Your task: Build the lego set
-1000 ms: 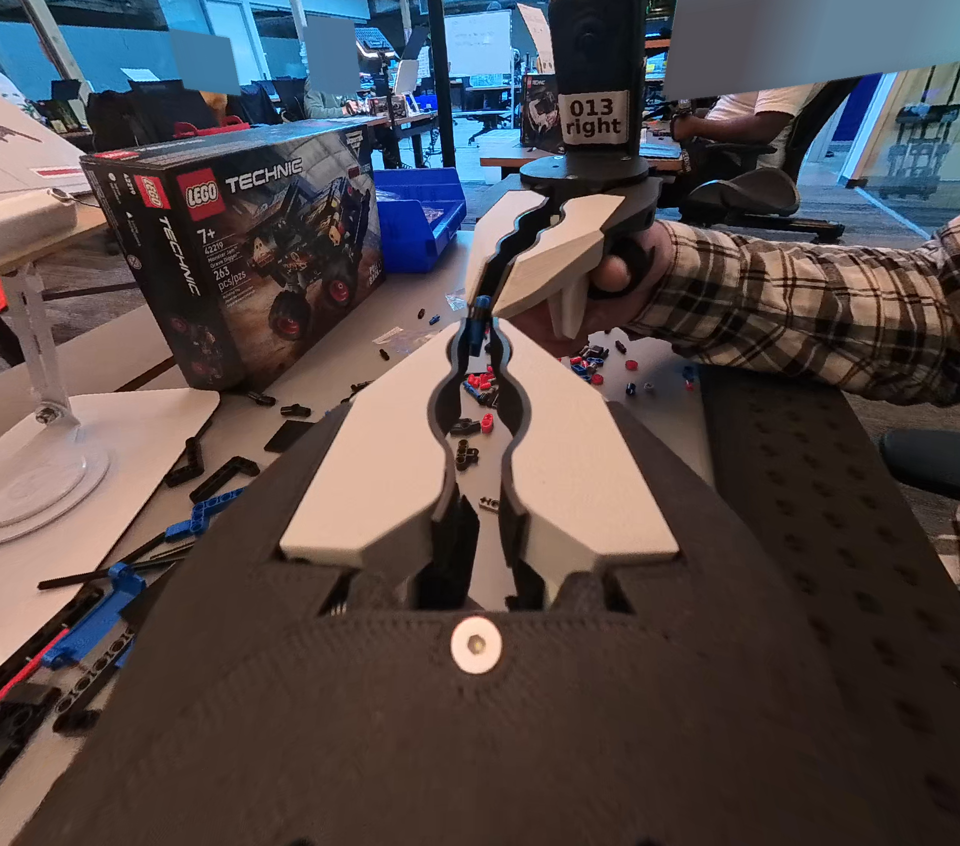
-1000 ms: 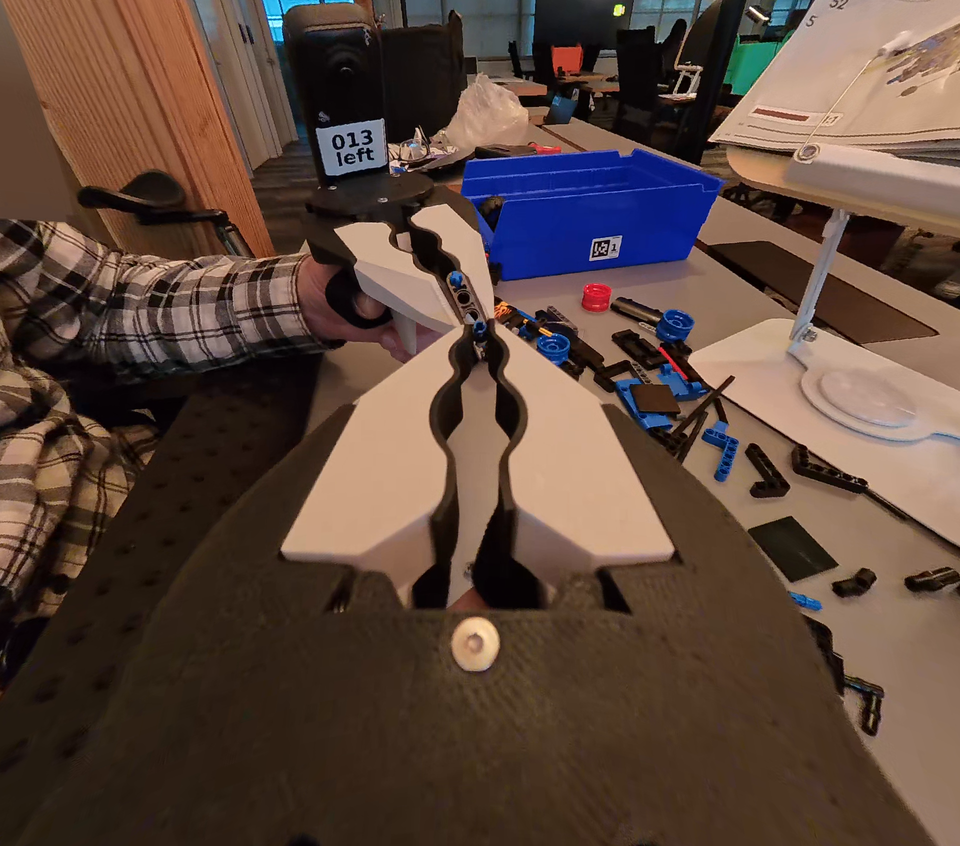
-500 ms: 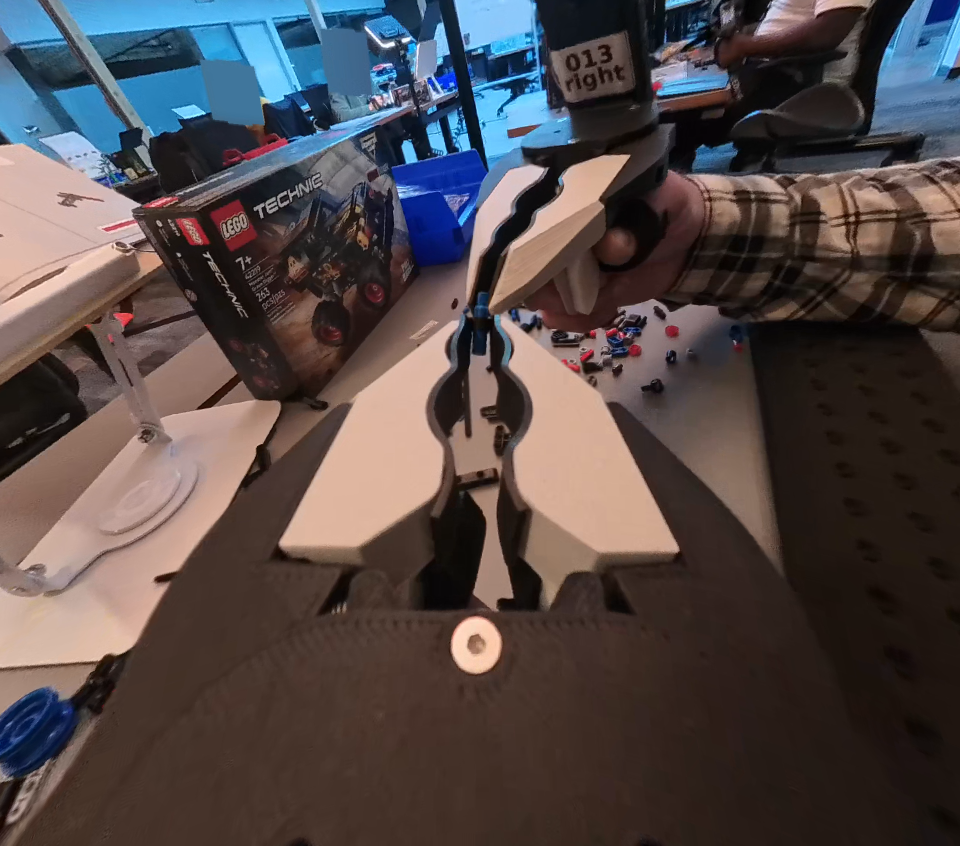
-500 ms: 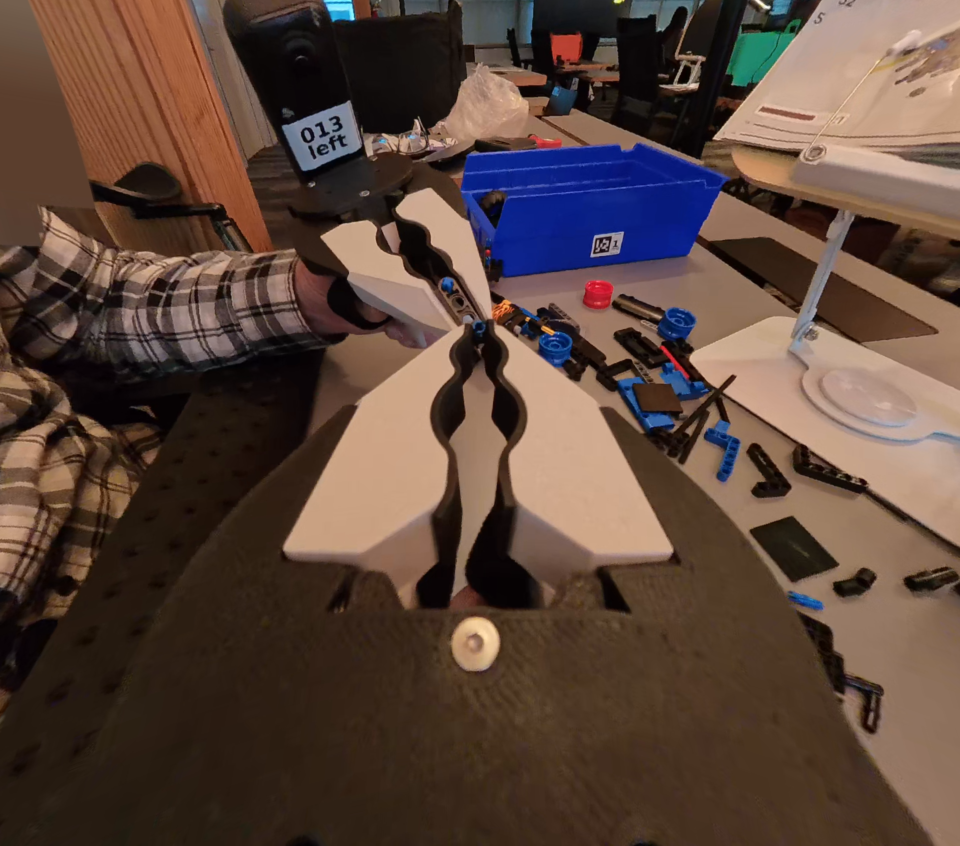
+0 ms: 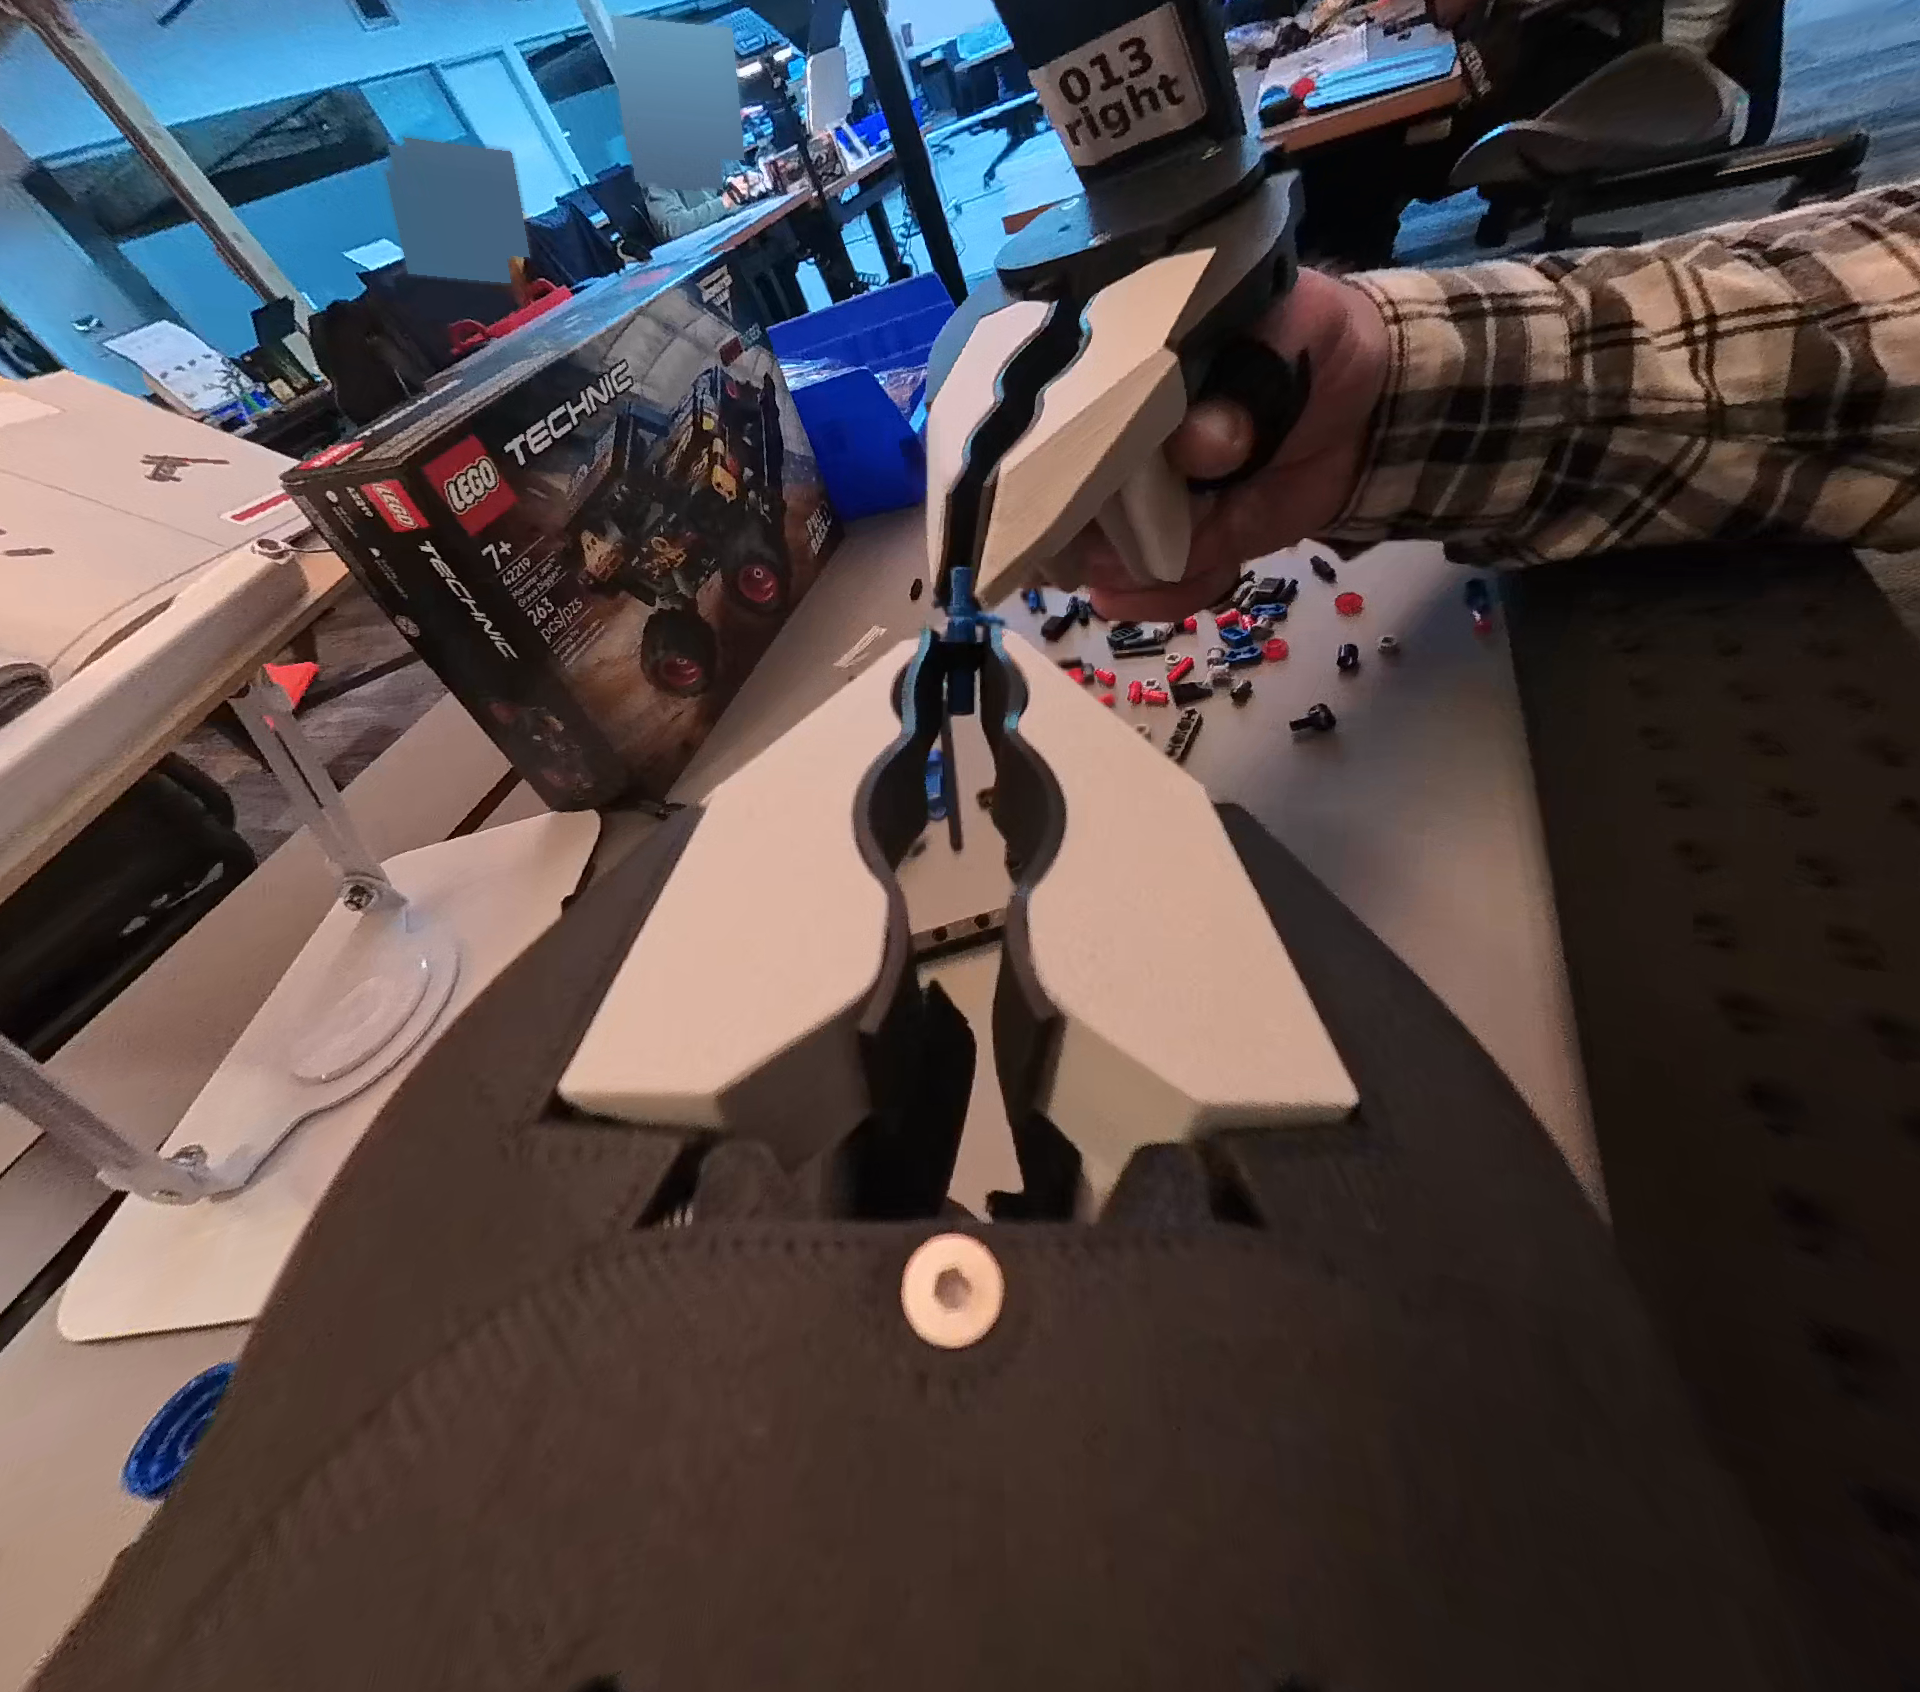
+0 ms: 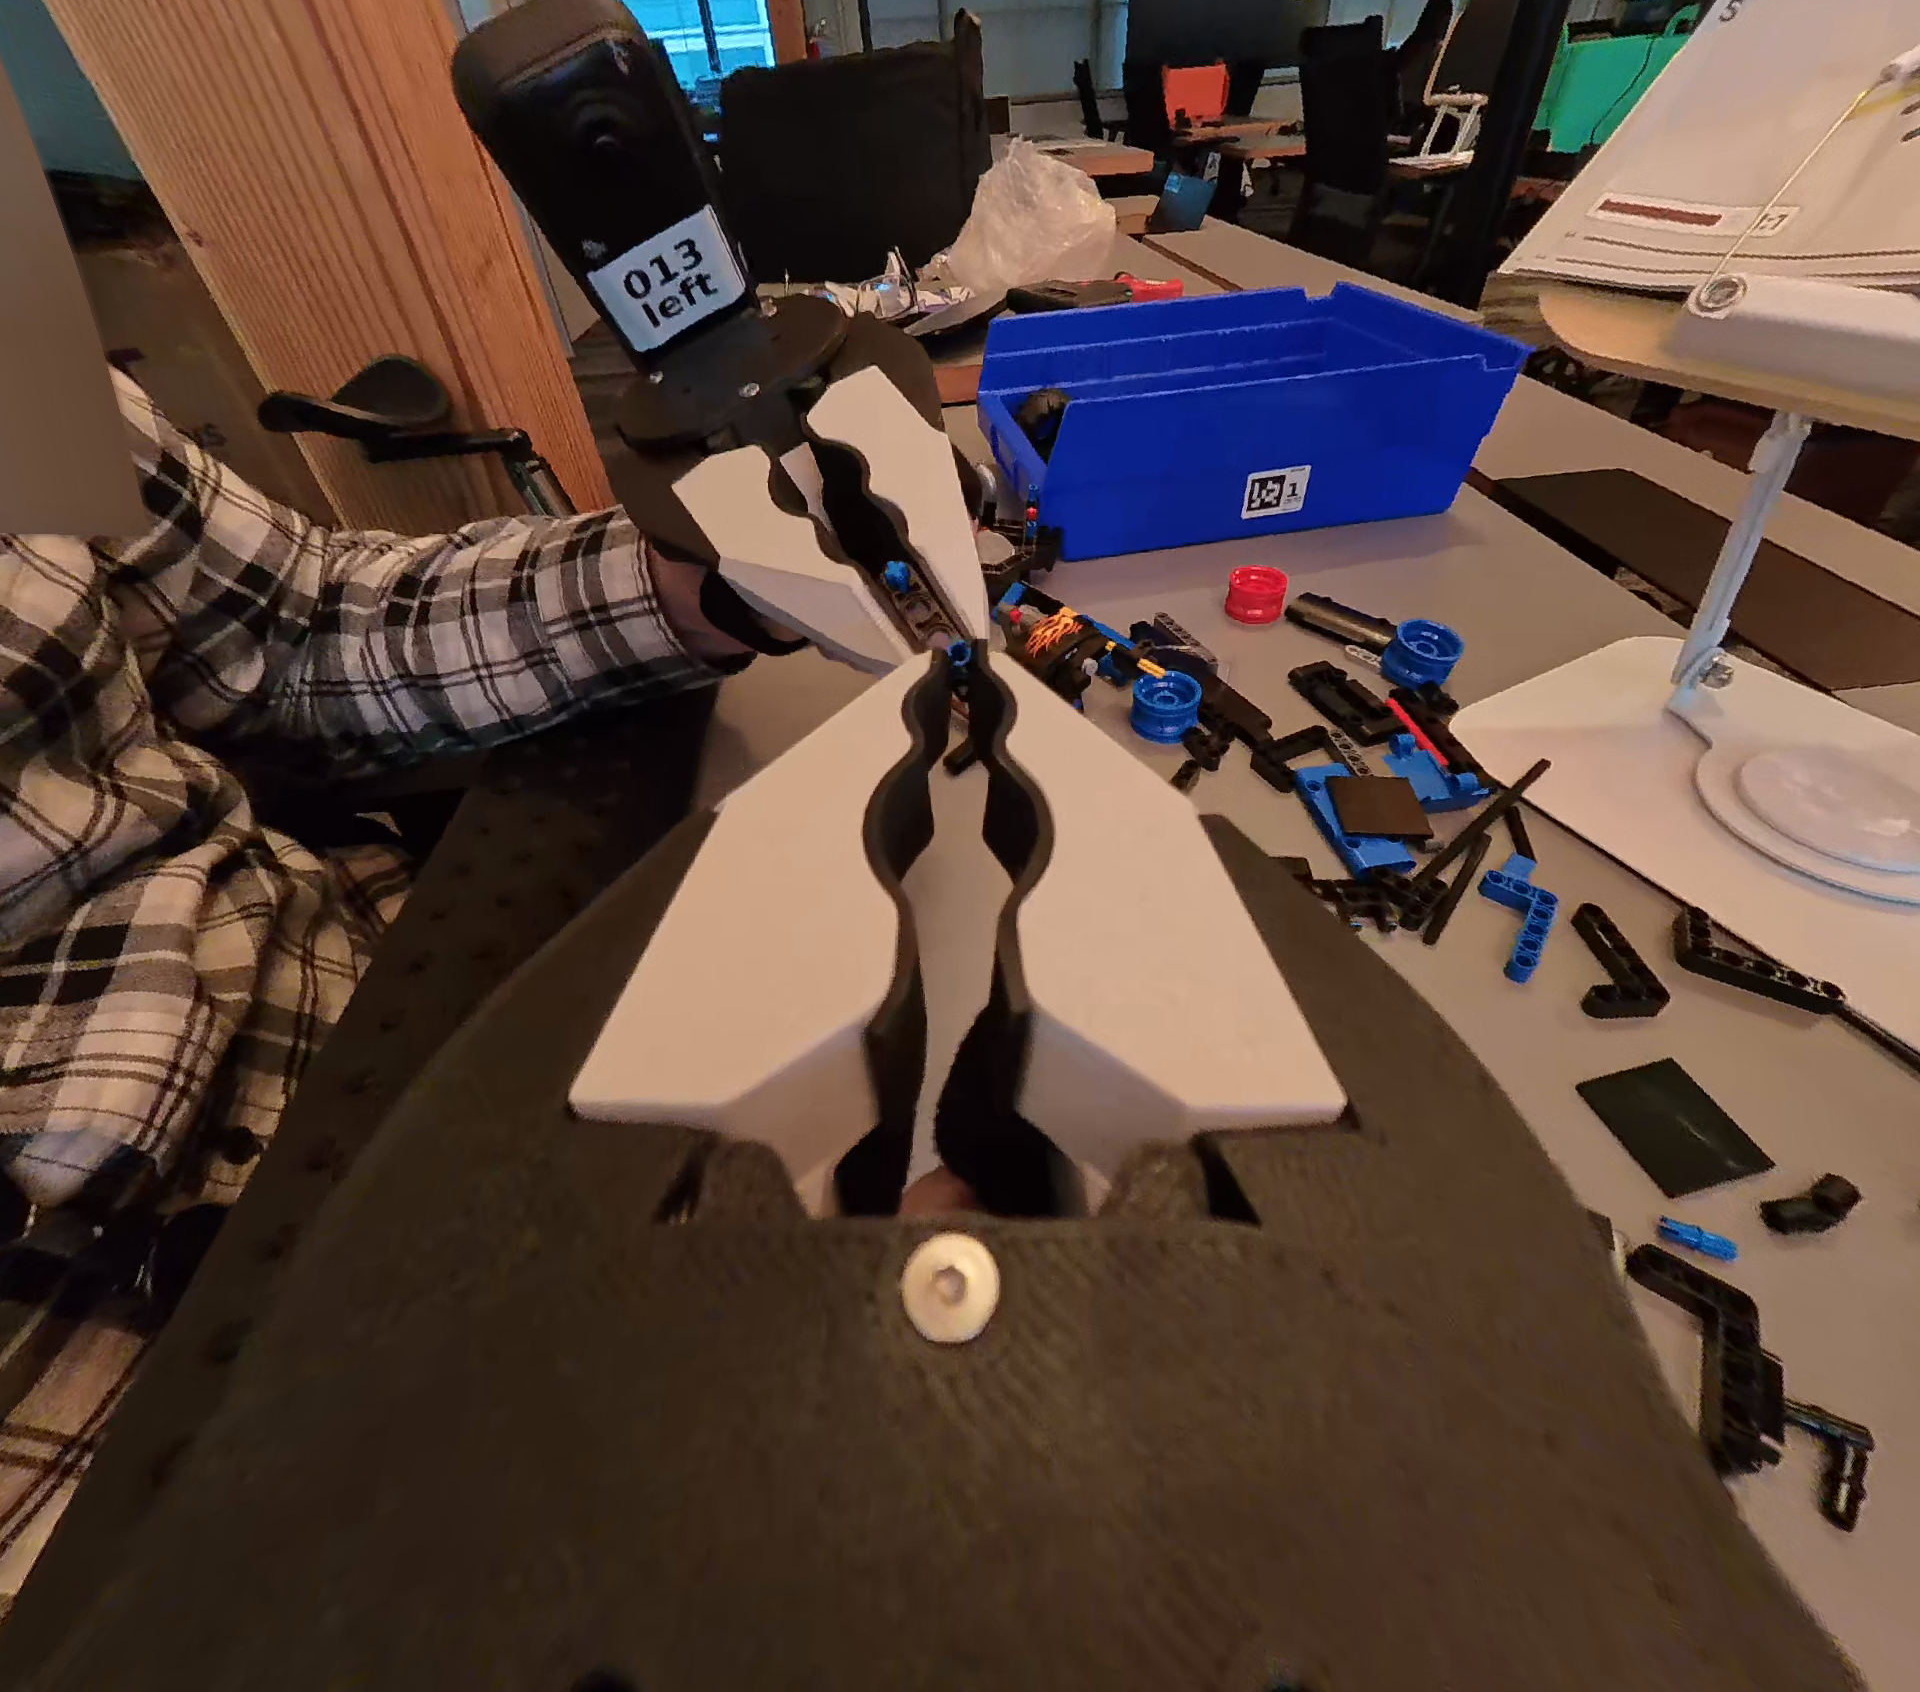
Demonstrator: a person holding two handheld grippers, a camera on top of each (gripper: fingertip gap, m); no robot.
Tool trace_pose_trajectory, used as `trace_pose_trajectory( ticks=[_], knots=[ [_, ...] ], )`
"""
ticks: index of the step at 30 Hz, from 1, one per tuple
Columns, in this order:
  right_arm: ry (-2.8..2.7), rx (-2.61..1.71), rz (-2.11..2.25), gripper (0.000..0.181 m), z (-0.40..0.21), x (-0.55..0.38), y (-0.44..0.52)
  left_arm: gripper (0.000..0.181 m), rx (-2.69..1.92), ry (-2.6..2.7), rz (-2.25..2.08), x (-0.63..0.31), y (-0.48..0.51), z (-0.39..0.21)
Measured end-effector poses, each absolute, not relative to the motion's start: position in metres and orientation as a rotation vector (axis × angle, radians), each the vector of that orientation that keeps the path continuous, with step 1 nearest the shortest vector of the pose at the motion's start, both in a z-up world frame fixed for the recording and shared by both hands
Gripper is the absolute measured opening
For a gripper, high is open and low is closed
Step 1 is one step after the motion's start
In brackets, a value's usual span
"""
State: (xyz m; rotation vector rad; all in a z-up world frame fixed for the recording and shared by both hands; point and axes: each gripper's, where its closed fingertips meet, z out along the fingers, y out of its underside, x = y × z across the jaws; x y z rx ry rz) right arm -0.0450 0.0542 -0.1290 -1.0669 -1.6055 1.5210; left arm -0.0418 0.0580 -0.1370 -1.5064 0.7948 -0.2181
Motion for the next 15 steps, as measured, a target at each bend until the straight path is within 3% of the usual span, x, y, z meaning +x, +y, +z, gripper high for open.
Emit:
trace_pose_trajectory(
  ticks=[5,15],
  knots=[
    [-1.613,-1.092,1.448,0.007,-0.135,-0.049,0.057,0.004,-1.533,0.823,-0.129,-0.046,0.061,-0.146],
    [-1.64,-1.081,1.384,0.001,-0.142,-0.052,0.057,0.004,-1.52,0.861,-0.048,-0.046,0.062,-0.147]
  ],
)
